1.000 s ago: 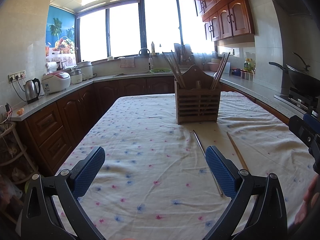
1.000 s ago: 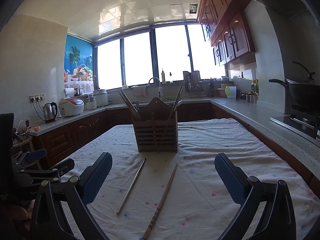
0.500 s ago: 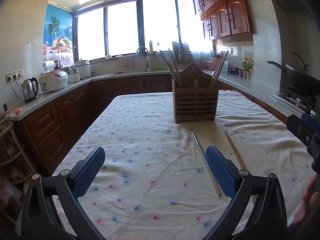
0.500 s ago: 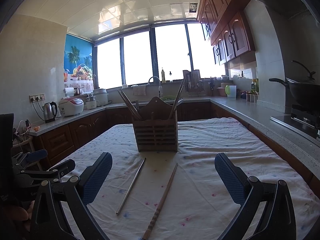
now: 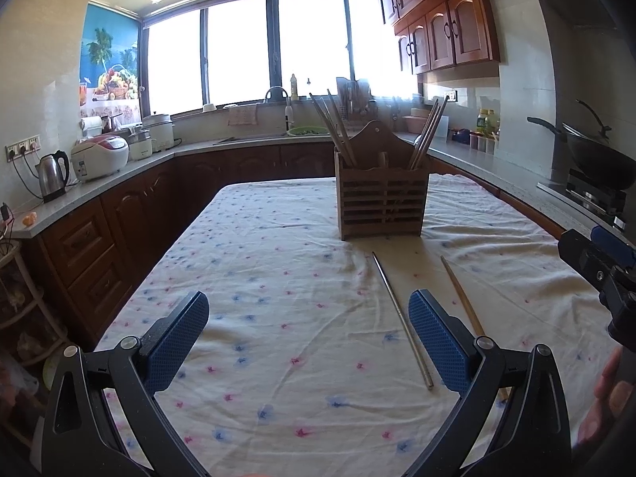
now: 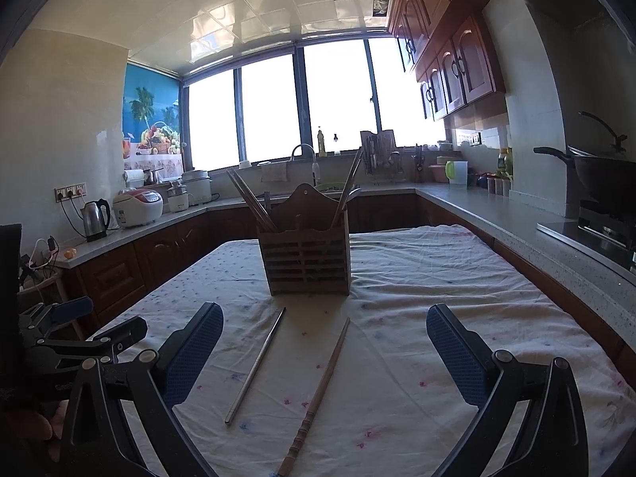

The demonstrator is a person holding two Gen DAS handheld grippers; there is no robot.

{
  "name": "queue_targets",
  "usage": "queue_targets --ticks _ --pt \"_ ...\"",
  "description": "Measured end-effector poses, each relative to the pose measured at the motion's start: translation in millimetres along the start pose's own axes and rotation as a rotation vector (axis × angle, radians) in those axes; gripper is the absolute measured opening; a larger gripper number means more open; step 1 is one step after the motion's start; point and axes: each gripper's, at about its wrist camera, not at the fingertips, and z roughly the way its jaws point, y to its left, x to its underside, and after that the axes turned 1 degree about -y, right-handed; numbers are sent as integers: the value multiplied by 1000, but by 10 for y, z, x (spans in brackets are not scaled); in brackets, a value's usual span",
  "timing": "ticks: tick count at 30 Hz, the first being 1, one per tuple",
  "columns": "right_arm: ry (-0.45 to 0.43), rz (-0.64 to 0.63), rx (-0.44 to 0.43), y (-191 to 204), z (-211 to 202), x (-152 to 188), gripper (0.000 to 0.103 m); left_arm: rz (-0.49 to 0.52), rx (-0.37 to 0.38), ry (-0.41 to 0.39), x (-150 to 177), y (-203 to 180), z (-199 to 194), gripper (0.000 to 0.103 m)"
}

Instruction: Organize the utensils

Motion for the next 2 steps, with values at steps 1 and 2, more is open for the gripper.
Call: queue_targets --ticks 1,2 --pt "1 0 0 4 1 -2 103 1 3 1 -2 -6 2 103" --pt "1 0 -1 2 5 -6 103 2 8 4 -3 -7 7 103"
